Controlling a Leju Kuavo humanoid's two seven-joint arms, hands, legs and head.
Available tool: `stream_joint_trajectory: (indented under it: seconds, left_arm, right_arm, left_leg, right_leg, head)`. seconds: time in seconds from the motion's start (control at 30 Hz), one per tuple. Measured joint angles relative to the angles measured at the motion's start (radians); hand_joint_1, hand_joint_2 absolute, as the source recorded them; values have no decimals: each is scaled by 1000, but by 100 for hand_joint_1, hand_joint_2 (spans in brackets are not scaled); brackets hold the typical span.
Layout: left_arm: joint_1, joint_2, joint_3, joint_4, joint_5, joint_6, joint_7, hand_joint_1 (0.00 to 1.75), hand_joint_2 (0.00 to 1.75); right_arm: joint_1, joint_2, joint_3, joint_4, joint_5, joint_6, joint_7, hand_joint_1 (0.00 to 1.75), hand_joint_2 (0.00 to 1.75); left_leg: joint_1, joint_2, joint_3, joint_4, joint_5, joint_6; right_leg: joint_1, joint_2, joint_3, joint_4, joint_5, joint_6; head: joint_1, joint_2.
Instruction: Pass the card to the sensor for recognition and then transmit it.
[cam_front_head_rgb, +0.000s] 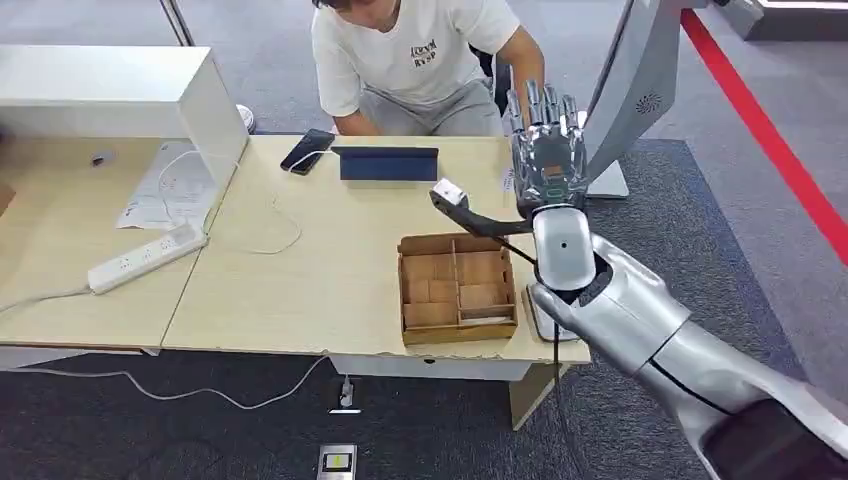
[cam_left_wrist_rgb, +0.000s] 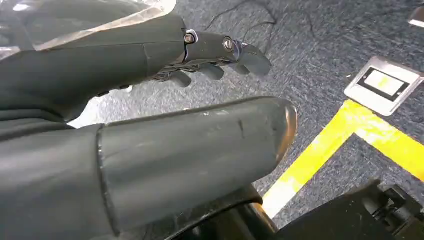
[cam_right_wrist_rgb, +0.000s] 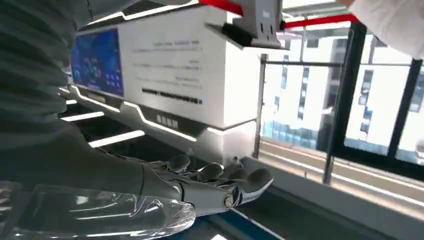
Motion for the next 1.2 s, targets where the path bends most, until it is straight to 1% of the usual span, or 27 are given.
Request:
stream_joint_trajectory:
  seconds: [0.07,0.17,0.33,0.5,0.63,0.73,0.83,1.0,1.2]
  left_arm:
    - [6,0,2,0,2,6,-9,0,0]
    - [8,0,3,0,5,9,-15,0,0]
    - [14,0,5,1,34,33,-34,0,0]
    - [36,-2,13,1,74,71,-74,0,0]
    - [42,-2,18,1,104,72,-100,0,0]
    - [48,-3,29,4,149,82,-131,0,0]
    - [57,-8,30,6,189,95,-147,0,0]
    - [59,-15,34,8,223,104,-151,0,0]
    - [59,-16,34,9,243,106,-148,0,0]
  right_arm:
    - [-26,-19,32,-42,52,-6,0,0,175]
    - [-52,-62,63,-115,114,-18,0,0,175]
    - [-35,-149,69,-244,170,-74,0,0,175]
    - [74,-222,-5,-336,164,-162,1,0,175]
    - [175,-264,-80,-375,134,-238,1,0,175]
    - [243,-273,-129,-376,81,-319,1,0,175]
    - [304,-272,-167,-345,22,-407,1,0,175]
    - [373,-262,-219,-264,-45,-490,1,0,175]
    - [486,-259,-313,-194,-92,-503,1,0,175]
  left_leg:
    - [0,0,0,0,0,0]
    - [0,0,0,0,0,0]
    - [0,0,0,0,0,0]
    - [0,0,1,0,0,0]
    - [0,0,1,0,0,0]
    - [1,0,1,0,0,0]
    - [1,0,1,0,0,0]
    - [1,-2,0,0,0,0]
    - [1,-4,0,0,0,0]
  right_leg:
    - [0,0,0,0,0,0]
    - [0,0,0,-1,0,0]
    - [0,0,0,-1,0,0]
    - [0,0,1,-1,0,0]
    - [0,0,1,-1,0,0]
    - [1,0,1,-1,0,0]
    - [1,0,1,-1,0,0]
    - [1,-1,1,-1,0,0]
    - [1,-1,1,-1,0,0]
  head:
    - [0,0]
    - [0,0]
    - [0,0]
    - [0,0]
    - [0,0]
    - [0,0]
    - [0,0]
    - [0,0]
    - [0,0]
